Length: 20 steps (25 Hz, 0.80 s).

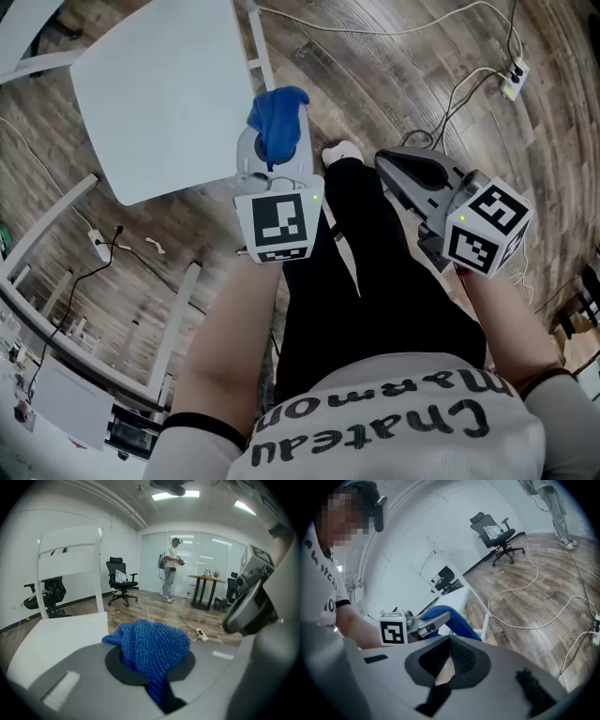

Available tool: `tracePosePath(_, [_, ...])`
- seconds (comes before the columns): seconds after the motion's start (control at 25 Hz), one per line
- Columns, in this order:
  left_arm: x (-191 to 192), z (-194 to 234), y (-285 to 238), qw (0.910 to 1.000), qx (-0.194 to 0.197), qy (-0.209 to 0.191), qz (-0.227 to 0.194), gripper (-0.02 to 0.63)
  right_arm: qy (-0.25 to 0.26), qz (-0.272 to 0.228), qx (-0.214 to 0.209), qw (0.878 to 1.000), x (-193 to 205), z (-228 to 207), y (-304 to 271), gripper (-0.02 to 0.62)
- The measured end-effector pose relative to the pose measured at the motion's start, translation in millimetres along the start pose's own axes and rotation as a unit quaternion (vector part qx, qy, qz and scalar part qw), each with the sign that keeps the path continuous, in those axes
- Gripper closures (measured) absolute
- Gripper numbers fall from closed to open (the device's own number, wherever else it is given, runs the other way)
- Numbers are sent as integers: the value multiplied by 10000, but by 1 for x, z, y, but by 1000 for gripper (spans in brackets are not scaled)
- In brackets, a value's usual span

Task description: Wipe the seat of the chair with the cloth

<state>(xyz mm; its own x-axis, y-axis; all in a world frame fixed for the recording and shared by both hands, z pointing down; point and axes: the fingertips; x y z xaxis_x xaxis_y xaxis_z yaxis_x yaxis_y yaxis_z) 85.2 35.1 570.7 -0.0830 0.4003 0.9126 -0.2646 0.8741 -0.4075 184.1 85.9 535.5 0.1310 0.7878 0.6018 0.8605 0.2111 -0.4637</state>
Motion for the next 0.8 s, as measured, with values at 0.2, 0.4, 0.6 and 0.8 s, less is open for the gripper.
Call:
tracePosePath(0.2, [-115,-25,34,9933,42,644,-963,572,371,-542,-16,9978,-61,22,12,581])
tracePosePath(0.4, [-243,-28,83,9801,175,837,-1790,568,995,-1192,-260,9875,-165,68,33,581])
tracePosePath(0.6, [-346,-8,142,9741,145,479,-2204,566,1601,-1748,-641,9694,-268,147,51,581])
tracePosePath(0.8, [-419,17,214,9621,-347,-21,-2704,566,2357,-2297,-1305,9352,-349,242,76,581])
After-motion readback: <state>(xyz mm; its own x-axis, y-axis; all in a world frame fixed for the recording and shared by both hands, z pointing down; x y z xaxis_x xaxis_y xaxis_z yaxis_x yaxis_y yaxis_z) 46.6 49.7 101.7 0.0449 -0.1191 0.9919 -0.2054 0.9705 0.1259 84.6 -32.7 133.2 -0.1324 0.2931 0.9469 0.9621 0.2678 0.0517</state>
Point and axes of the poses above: the fingertips, and each gripper's own axes: y backward along the fingers, z to its left, x out of its underside, and after that the axes turned 8 degrees about -z, right-handed
